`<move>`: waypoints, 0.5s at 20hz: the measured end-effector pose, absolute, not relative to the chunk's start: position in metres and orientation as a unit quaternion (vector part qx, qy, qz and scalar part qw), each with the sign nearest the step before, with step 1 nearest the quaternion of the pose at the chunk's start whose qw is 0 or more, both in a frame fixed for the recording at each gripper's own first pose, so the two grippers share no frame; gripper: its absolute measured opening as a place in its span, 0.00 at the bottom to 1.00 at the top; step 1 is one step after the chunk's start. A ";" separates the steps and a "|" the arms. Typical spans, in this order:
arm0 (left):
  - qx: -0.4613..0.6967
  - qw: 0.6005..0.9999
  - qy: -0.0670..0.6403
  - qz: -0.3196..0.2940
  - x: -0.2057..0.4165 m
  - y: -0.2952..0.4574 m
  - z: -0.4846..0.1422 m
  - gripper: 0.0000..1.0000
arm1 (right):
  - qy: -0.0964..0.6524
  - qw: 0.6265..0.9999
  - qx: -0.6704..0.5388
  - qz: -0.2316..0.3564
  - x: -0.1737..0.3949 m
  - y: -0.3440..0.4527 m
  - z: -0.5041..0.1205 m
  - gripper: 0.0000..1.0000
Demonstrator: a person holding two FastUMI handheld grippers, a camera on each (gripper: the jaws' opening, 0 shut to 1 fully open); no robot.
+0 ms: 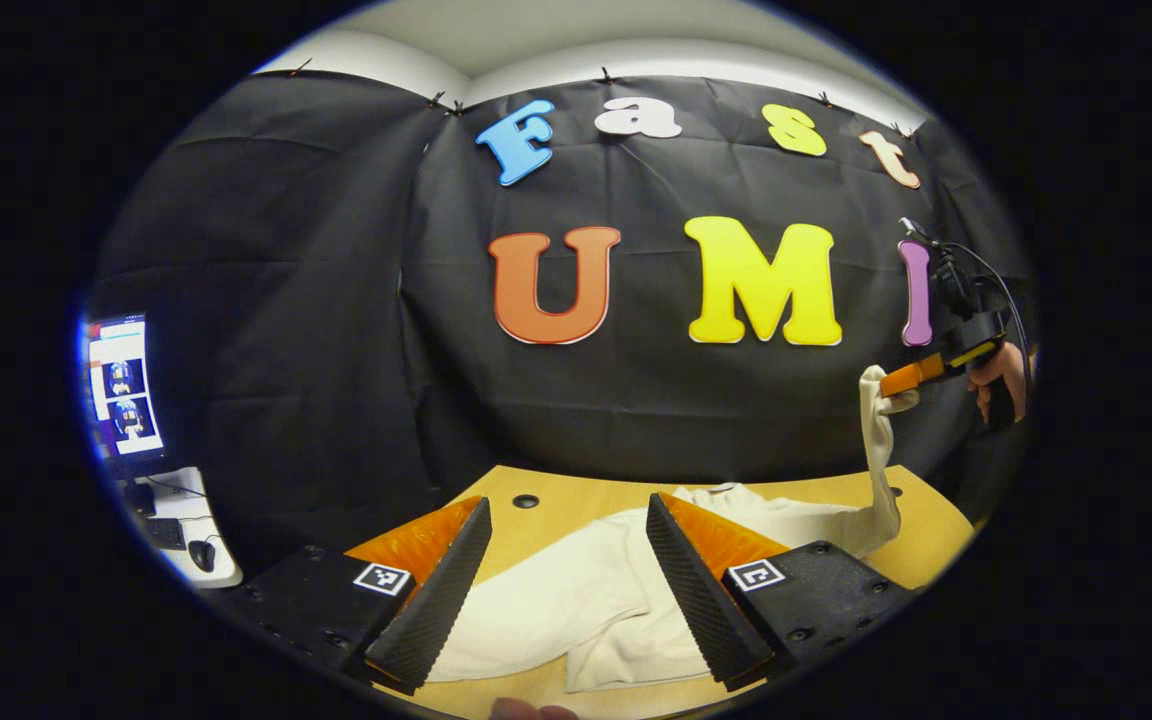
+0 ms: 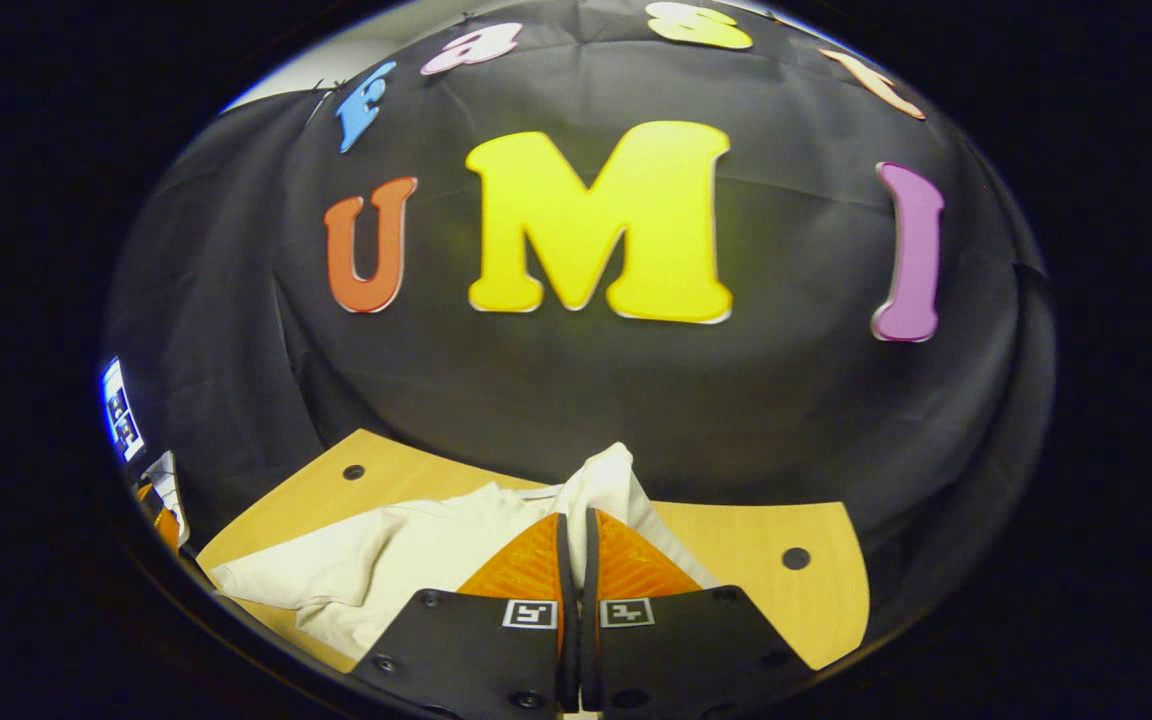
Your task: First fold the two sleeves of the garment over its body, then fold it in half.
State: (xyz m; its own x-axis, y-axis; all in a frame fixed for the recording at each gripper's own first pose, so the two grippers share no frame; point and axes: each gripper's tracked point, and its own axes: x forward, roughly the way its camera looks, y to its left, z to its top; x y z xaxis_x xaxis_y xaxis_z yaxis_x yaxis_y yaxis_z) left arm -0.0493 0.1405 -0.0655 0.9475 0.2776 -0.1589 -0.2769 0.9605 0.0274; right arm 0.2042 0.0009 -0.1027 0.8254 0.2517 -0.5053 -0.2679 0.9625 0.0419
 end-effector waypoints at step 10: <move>-0.007 0.965 0.105 0.241 -0.105 0.232 -0.085 0.99 | 0.329 0.908 -0.079 0.248 0.217 0.231 -0.260 0.01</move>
State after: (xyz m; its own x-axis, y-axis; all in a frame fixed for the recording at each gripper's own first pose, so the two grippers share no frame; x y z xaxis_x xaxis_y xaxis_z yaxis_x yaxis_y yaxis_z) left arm -0.1051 0.2320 -0.0846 0.8615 0.4644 -0.2053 -0.4675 0.8833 0.0366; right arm 0.2170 0.2313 -0.2598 0.6610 0.3980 -0.6362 -0.5022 0.8645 0.0190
